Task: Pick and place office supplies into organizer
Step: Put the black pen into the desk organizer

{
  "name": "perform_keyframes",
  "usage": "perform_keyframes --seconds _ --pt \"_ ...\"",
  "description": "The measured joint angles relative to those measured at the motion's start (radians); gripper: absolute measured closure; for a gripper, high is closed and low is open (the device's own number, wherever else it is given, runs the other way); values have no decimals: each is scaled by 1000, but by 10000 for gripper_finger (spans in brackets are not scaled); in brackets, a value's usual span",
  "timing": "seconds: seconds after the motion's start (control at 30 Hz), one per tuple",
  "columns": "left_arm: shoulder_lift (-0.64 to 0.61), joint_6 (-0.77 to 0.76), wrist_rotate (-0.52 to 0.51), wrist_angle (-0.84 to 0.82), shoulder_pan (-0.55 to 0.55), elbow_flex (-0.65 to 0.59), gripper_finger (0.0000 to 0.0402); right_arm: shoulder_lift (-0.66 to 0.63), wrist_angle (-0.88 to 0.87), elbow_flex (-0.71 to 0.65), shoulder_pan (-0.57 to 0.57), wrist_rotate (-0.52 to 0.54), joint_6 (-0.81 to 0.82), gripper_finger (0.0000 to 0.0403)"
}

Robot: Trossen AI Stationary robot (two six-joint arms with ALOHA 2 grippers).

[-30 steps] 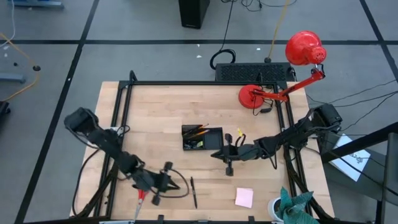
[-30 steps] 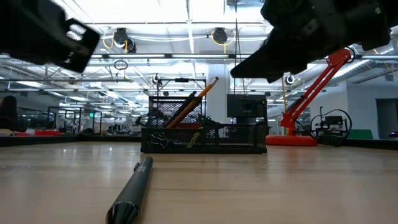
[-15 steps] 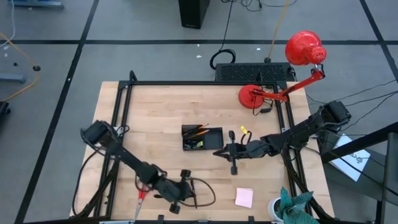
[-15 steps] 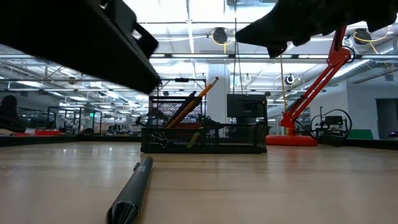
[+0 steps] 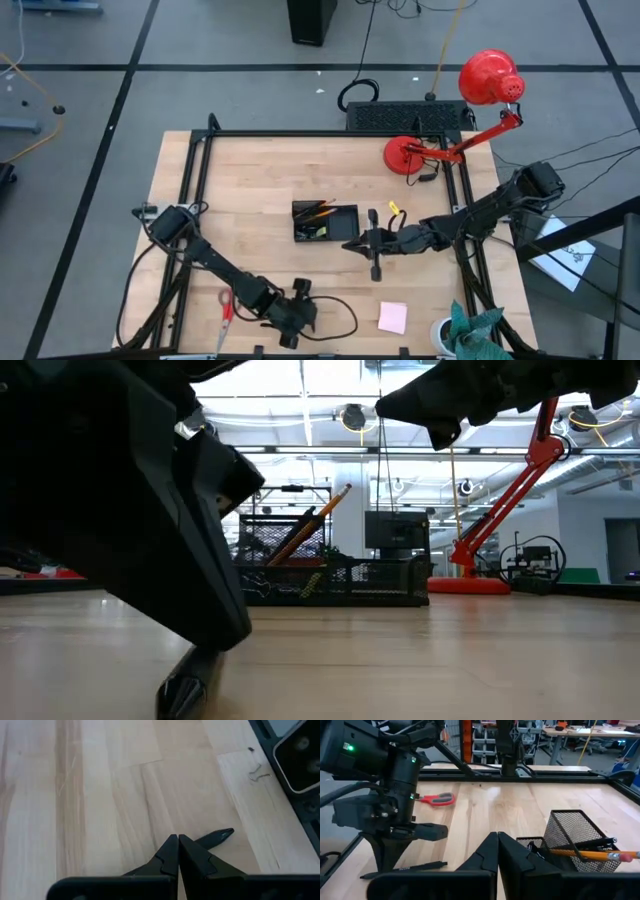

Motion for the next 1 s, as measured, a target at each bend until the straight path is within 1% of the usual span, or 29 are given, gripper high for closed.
perform_keyframes --seconds 0.1,0.4,0.5,0.7,0.83,1.0 --pt "-3 -47 -1 -64 -10 2 383 0 5 0 9 -2 3 403" --pt "-13 -103 9 -227 -36 3 383 0 8 0 24 2 0 403" --pt "-32 -101 7 -237 -38 0 383 0 11 0 24 2 0 403" --pt "-115 -28 -55 -270 -67 -14 383 0 14 1 24 4 1 403" --pt "-186 -66 -75 -264 -102 -3 383 0 15 1 24 4 3 403" --pt "-182 -112 -76 -290 -143 -5 383 0 24 1 24 5 4 403"
